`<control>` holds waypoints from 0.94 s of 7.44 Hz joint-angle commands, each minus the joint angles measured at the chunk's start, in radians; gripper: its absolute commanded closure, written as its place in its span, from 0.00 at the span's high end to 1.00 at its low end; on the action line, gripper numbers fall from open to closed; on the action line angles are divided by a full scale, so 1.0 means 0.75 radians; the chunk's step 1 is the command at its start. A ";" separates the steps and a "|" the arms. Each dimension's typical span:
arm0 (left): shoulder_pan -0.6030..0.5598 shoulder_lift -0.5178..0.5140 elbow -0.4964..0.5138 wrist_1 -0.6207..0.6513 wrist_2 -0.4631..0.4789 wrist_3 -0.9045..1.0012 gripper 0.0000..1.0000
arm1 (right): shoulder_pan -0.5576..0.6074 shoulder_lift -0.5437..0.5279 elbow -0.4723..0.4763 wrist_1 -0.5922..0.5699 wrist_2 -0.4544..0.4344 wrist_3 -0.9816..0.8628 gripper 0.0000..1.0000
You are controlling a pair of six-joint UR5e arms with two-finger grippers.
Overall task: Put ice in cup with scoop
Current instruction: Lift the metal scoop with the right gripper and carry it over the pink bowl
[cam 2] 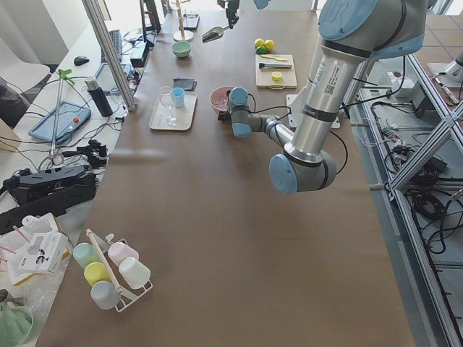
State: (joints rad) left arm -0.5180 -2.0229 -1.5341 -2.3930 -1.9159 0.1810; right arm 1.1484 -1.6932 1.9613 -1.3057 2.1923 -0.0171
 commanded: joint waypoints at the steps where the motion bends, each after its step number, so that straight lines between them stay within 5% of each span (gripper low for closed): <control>1: -0.001 -0.001 0.000 0.000 0.000 0.002 0.99 | 0.025 0.144 0.046 -0.229 0.084 -0.254 0.00; 3: 0.001 -0.001 0.000 0.000 0.000 0.002 0.99 | 0.025 0.181 0.217 -0.493 0.065 -0.323 0.00; 5: -0.001 -0.001 0.000 0.000 0.000 0.002 0.99 | -0.023 0.314 0.238 -0.635 -0.024 -0.380 0.00; 7: -0.001 -0.001 0.000 0.000 0.000 0.000 0.99 | -0.107 0.587 0.275 -1.077 -0.185 -0.653 0.00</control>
State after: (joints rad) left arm -0.5182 -2.0233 -1.5340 -2.3930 -1.9159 0.1825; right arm 1.1253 -1.4294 2.1429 -1.8304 2.1594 -0.3385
